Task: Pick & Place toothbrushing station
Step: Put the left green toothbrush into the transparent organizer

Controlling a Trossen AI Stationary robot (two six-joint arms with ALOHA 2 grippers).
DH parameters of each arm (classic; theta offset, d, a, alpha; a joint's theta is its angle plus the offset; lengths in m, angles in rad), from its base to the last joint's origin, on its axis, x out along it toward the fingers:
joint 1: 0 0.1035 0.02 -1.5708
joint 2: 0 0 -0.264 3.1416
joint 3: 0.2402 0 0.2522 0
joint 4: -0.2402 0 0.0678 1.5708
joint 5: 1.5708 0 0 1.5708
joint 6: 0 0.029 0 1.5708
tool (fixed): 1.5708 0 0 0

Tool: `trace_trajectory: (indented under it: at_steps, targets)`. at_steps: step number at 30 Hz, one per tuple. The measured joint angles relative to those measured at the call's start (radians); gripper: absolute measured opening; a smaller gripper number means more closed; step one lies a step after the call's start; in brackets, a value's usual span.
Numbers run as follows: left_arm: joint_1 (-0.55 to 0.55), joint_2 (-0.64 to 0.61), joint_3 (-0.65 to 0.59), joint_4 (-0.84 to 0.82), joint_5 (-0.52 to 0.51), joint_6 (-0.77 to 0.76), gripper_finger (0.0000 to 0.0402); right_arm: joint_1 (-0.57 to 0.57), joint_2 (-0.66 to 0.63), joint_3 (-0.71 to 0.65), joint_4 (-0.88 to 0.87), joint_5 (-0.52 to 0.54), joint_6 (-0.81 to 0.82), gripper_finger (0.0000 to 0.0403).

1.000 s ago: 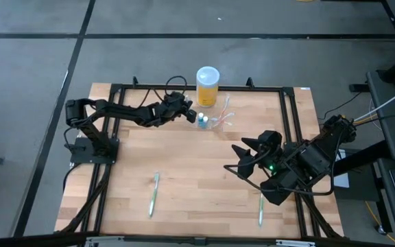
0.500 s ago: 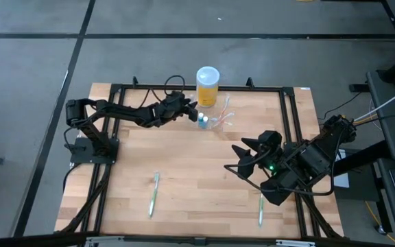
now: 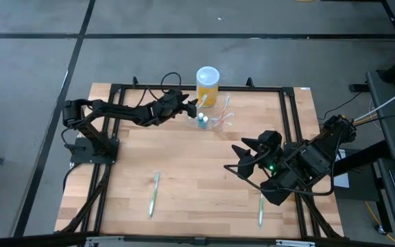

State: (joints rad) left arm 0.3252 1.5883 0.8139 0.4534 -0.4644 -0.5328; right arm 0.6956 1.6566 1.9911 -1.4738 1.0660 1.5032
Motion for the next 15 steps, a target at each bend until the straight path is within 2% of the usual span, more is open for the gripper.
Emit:
trace_trajectory:
  at_steps: [4,6,10,15]
  targets:
    - [-0.002,-0.047,0.000,-0.032,-0.025,0.028,0.0267,0.000,0.000,0.000,0.000,0.000,-0.001,0.0226]
    - [-0.008,-0.077,0.000,-0.112,-0.038,0.027,0.0266,0.000,0.000,0.000,0.000,-0.001,-0.009,0.0224]
    - [-0.039,-0.163,0.000,-0.420,-0.033,-0.035,0.0267,0.000,0.000,0.000,-0.001,-0.004,-0.012,0.0218]
    - [-0.188,-0.263,0.000,-0.908,0.016,-0.275,0.0267,0.000,0.001,0.000,-0.002,-0.008,-0.022,0.0210]
